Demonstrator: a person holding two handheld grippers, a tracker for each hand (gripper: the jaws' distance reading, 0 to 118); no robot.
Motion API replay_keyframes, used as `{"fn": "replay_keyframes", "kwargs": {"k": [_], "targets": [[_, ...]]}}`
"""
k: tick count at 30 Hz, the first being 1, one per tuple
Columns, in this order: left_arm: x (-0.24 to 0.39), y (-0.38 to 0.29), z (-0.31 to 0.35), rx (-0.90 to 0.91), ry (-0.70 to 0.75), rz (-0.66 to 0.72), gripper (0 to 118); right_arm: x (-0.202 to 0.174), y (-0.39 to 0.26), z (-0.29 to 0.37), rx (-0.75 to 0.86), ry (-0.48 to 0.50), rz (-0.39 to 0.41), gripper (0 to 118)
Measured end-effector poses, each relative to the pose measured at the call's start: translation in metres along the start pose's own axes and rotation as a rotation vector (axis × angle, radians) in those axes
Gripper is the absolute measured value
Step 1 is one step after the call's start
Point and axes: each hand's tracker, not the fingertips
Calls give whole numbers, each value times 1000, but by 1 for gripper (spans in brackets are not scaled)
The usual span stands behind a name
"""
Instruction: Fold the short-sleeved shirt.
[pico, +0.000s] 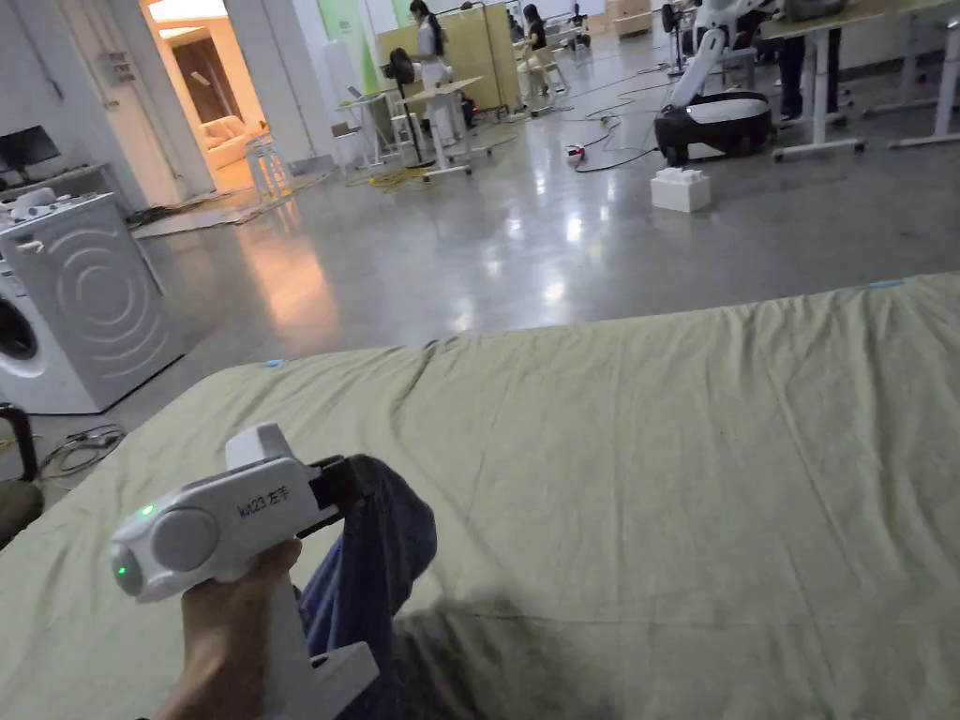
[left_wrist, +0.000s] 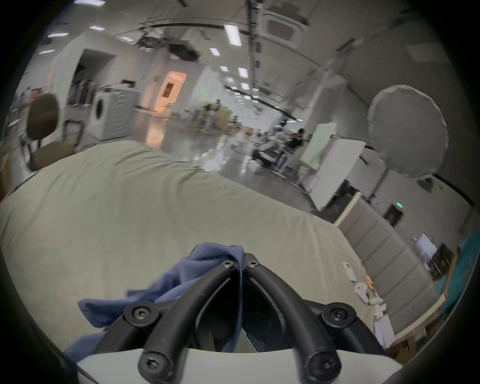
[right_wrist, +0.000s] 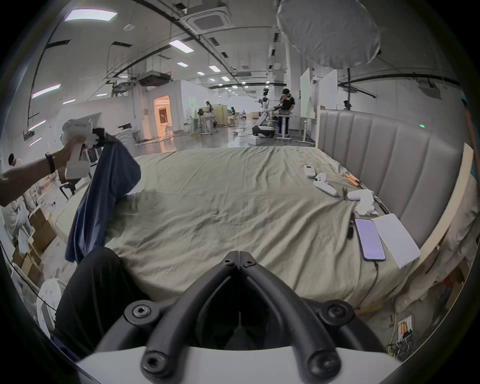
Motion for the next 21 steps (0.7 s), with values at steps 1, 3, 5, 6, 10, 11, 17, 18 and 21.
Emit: {"fn": "replay_keyframes", "kwargs": {"k": [1, 3, 5, 6, 10, 11, 17, 18, 21], "targets": [[26, 0, -13, -12, -54, -16, 1, 4, -2, 5, 1, -22, -13, 1], [75, -5, -43, -37, -144, -61, 1, 10, -3, 13, 2, -54, -43, 1], [132, -28, -65, -75, -253, -101, 1, 17, -6, 22, 1, -91, -73, 1], [156, -42, -72, -102, -305, -108, 1, 20, -8, 26, 1, -106, -82, 1], [245, -146, -90, -323, -523, -108, 1, 31, -16, 41, -8, -161, -125, 1], [263, -176, -93, -408, -571, -126, 1, 33, -19, 44, -11, -170, -135, 1], [325, -315, -86, -662, -652, -224, 42, 39, -33, 56, -30, -200, -168, 1], [327, -329, -83, -652, -631, -223, 77, 39, -37, 56, -33, -202, -172, 1], [329, -349, -79, -688, -563, -183, 103, 41, -42, 57, -46, -200, -181, 1]]}}
